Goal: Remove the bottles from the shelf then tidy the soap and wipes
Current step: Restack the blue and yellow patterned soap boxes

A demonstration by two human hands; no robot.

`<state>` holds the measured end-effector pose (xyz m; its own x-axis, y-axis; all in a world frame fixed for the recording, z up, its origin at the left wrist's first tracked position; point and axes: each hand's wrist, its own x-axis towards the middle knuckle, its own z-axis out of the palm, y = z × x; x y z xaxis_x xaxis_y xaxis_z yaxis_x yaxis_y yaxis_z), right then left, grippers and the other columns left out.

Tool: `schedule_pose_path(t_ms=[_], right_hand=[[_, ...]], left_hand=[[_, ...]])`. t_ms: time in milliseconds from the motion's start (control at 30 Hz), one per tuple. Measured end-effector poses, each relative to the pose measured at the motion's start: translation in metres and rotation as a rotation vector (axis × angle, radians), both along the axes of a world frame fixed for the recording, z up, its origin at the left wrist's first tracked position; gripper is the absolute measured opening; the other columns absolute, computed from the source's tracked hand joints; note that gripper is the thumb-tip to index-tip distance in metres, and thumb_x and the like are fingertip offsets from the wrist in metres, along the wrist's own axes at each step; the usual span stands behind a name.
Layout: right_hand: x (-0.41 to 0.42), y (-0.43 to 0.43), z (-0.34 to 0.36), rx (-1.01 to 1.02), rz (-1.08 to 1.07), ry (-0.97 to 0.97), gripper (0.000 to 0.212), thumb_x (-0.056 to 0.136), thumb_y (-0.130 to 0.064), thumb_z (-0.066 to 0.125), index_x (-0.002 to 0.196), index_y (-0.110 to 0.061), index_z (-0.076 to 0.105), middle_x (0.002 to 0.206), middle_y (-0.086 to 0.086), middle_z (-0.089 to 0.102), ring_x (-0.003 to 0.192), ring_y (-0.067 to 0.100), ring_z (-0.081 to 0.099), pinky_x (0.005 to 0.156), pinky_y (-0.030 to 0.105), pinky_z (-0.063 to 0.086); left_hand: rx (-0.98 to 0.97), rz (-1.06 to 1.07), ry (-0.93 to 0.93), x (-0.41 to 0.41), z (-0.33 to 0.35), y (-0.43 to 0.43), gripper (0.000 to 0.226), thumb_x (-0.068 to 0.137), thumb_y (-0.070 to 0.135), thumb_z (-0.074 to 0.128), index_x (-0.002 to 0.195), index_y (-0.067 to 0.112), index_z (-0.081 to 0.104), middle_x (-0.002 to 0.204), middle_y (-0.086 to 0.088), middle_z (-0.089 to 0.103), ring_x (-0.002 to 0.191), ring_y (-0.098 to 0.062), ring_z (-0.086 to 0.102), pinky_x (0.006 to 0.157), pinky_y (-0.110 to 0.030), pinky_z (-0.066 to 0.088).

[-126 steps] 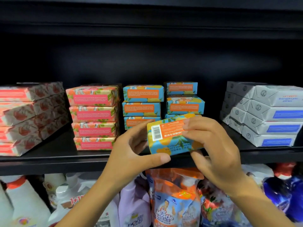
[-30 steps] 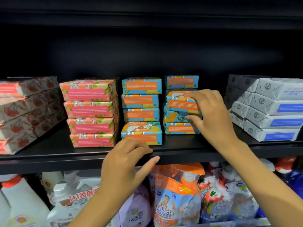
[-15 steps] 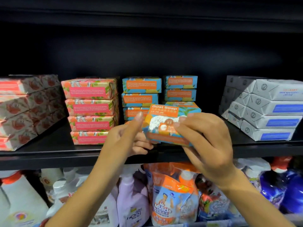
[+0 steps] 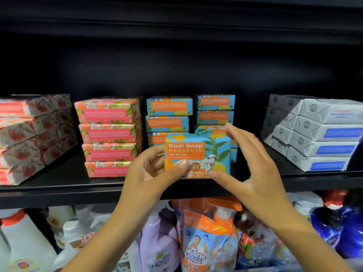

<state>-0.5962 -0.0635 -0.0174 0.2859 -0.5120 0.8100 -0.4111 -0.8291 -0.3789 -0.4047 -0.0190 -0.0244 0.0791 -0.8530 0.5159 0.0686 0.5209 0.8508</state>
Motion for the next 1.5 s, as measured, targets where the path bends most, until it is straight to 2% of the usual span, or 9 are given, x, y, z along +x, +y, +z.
schedule_pose_path(t_ms=[167, 333, 533, 700, 833, 933, 1100, 1267, 1500], right_hand=[[0.0, 0.006, 0.007, 0.1, 0.101, -0.088, 0.057, 0.067, -0.043, 0.075, 0.118, -0.025, 0.058, 0.118, -0.017, 0.058, 0.113, -0.001, 0.053, 0.087, 0.01, 0.043], [0.003, 0.01, -0.001, -0.122, 0.071, -0.055, 0.036, 0.068, -0.011, 0.077, 0.099, -0.019, 0.061, 0.101, -0.013, 0.058, 0.101, 0.004, 0.055, 0.085, 0.011, 0.041], [0.003, 0.005, -0.009, -0.206, 0.053, 0.03, 0.042, 0.075, -0.009, 0.068, 0.111, -0.021, 0.05, 0.114, -0.01, 0.051, 0.114, 0.005, 0.046, 0.097, 0.015, 0.035], [-0.001, 0.003, -0.004, 0.22, 0.119, 0.053, 0.095, 0.056, -0.058, 0.075, 0.139, -0.04, 0.032, 0.134, -0.028, 0.037, 0.128, -0.003, 0.037, 0.101, 0.01, 0.031], [0.006, 0.001, 0.006, 0.599, 0.33, -0.166, 0.078, 0.057, -0.053, 0.08, 0.123, -0.042, 0.04, 0.116, -0.021, 0.059, 0.106, -0.005, 0.058, 0.083, 0.013, 0.048], [0.006, -0.002, 0.015, 0.658, 0.367, -0.182, 0.071, 0.056, -0.034, 0.08, 0.121, -0.028, 0.052, 0.11, -0.009, 0.066, 0.098, 0.001, 0.064, 0.079, 0.018, 0.052], [0.007, 0.007, 0.02, 0.434, 0.365, -0.17, 0.051, 0.055, -0.017, 0.089, 0.099, -0.025, 0.064, 0.1, -0.011, 0.067, 0.093, 0.007, 0.066, 0.075, 0.02, 0.054], [0.009, 0.014, 0.015, -0.086, 0.188, -0.011, 0.037, 0.066, -0.006, 0.076, 0.098, -0.018, 0.061, 0.101, -0.016, 0.054, 0.102, 0.005, 0.055, 0.083, 0.011, 0.042], [0.012, 0.003, -0.005, -0.268, 0.195, 0.062, 0.055, 0.056, 0.019, 0.059, 0.097, -0.017, 0.05, 0.105, -0.008, 0.048, 0.101, 0.012, 0.051, 0.084, 0.023, 0.044]], left_hand=[[-0.077, 0.032, -0.09, -0.001, 0.001, -0.002, 0.044, 0.064, 0.028, 0.077, 0.106, 0.02, 0.067, 0.107, -0.003, 0.072, 0.102, -0.018, 0.067, 0.082, -0.026, 0.053], [0.047, 0.012, -0.165, 0.002, 0.006, 0.0, 0.089, 0.04, 0.065, 0.083, 0.112, 0.016, 0.065, 0.106, 0.004, 0.072, 0.098, -0.011, 0.068, 0.078, -0.023, 0.054], [0.1, 0.034, -0.182, 0.006, 0.008, 0.0, 0.069, 0.037, 0.034, 0.085, 0.101, 0.015, 0.067, 0.092, 0.0, 0.075, 0.087, -0.016, 0.071, 0.067, -0.023, 0.055], [-0.128, 0.182, -0.237, 0.007, 0.004, 0.003, 0.07, 0.045, 0.033, 0.086, 0.111, 0.028, 0.064, 0.11, 0.006, 0.069, 0.103, -0.013, 0.066, 0.083, -0.028, 0.055], [-0.299, 0.226, -0.387, 0.008, -0.001, 0.001, 0.07, 0.058, 0.037, 0.083, 0.123, 0.03, 0.057, 0.123, 0.01, 0.058, 0.12, -0.018, 0.055, 0.093, -0.039, 0.051], [-0.408, 0.279, -0.561, 0.009, -0.001, 0.0, 0.068, 0.066, 0.04, 0.077, 0.128, 0.033, 0.049, 0.129, 0.02, 0.051, 0.126, -0.012, 0.049, 0.098, -0.037, 0.047], [-0.375, 0.294, -0.62, 0.012, -0.005, -0.003, 0.08, 0.067, 0.042, 0.077, 0.137, 0.037, 0.038, 0.138, 0.023, 0.043, 0.133, -0.008, 0.041, 0.102, -0.037, 0.045], [-0.137, 0.126, -0.366, 0.012, 0.002, 0.006, 0.087, 0.05, 0.05, 0.084, 0.129, 0.036, 0.051, 0.123, 0.015, 0.061, 0.116, -0.006, 0.057, 0.086, -0.023, 0.051], [-0.018, 0.2, -0.533, 0.018, 0.011, 0.005, 0.073, 0.042, 0.051, 0.084, 0.11, 0.036, 0.064, 0.11, 0.017, 0.065, 0.105, -0.004, 0.062, 0.088, -0.036, 0.053]])
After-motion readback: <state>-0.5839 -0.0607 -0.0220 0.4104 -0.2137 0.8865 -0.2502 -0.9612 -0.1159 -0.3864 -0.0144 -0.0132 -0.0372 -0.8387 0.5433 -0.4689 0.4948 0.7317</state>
